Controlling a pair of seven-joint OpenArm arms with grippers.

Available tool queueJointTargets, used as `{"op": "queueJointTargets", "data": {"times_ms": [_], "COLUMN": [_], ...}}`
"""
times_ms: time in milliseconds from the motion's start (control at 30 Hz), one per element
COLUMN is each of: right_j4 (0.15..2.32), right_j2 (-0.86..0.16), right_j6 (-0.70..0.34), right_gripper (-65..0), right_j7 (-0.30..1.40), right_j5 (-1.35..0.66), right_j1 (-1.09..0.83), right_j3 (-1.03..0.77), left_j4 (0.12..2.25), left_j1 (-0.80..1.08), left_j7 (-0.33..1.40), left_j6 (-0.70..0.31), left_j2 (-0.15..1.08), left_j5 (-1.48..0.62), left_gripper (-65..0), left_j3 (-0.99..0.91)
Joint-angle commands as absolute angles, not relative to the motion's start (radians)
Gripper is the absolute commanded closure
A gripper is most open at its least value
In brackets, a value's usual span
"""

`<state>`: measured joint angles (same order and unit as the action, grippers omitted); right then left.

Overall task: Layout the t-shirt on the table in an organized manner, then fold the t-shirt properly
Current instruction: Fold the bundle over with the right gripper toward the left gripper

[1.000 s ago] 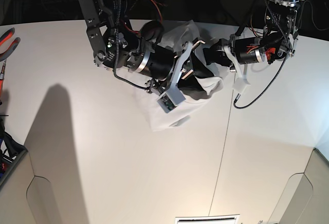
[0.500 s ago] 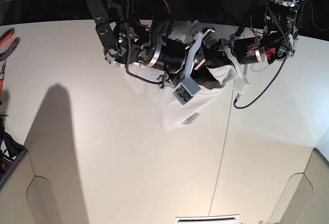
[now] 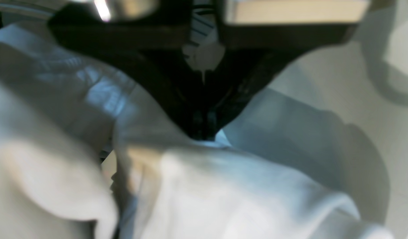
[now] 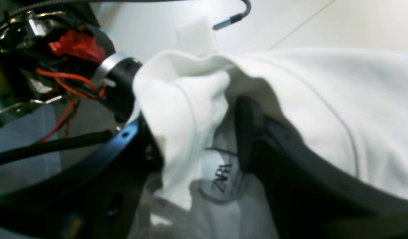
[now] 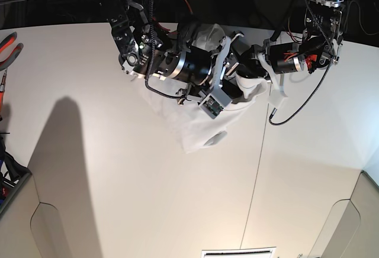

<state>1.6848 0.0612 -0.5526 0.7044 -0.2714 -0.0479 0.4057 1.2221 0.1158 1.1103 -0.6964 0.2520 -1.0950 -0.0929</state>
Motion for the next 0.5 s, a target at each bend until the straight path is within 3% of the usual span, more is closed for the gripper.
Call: {"op": "queueJointTargets", "data": {"times_ms": [0, 467], "right_j4": [1.702, 1.702], "right_j2": [0.07, 0.07], "right_j6": [-0.554, -0.554], "right_gripper": [-28.2, -28.2], "right_j7": [0.698, 0.93], "right_j5": [-0.291, -0.299], "right_j1": [-0.015, 0.126], "right_j3": [0.408, 0.418], "left_j4": [1.225, 1.232], "left_j1": [0.113, 0.091], "left_j7": [1.119, 1.134], "left_j6": [-0.698, -0.698], "left_j2": [0.252, 0.262], "left_j5": [-1.111, -1.111], "left_gripper": [0.0, 0.0], "left_j3": [-0.091, -0.093]}}
